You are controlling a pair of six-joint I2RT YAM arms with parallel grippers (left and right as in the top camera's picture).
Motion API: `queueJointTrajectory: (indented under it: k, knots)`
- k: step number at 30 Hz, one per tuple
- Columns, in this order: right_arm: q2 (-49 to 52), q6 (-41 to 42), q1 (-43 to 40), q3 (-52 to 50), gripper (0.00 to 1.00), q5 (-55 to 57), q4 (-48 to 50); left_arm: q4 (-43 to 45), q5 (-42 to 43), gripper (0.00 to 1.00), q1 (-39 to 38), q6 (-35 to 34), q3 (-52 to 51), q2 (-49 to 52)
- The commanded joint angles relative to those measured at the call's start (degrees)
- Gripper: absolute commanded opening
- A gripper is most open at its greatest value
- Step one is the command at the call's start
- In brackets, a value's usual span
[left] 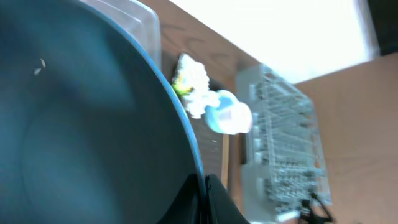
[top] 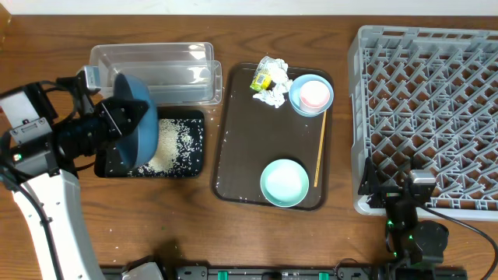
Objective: Sort waste into correct bins and load items into the dishwasher rack
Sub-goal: 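Hold the plate tilted and shake off remaining rice with left gripper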
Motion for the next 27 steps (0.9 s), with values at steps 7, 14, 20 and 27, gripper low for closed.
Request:
queueJointTrajectory:
  k: [7,14,20,27]
  knots:
    - [-0.3,-0.8,-0.8,-0.1,0.99,-0.4,-0.2,2.5,30.7,0.06,0.1,0.7,0.2,4.4]
    - [-0.3,-0.8,-0.8,-0.1,0.99,-0.4,-0.2,2.2,32.8,0.06,1.6,0.5,0.2,8.0]
    - [-0.3,-0.8,-0.8,-0.1,0.99,-0.4,-0.2,1.0,32.8,0.06,2.4,0.9,0.2,9.9]
    - [-0.3,-0.7,-0.8,-0.1,0.99,-0.4,-0.2,-1.7,32.9,0.06,4.1,2.5,0.1,11.1]
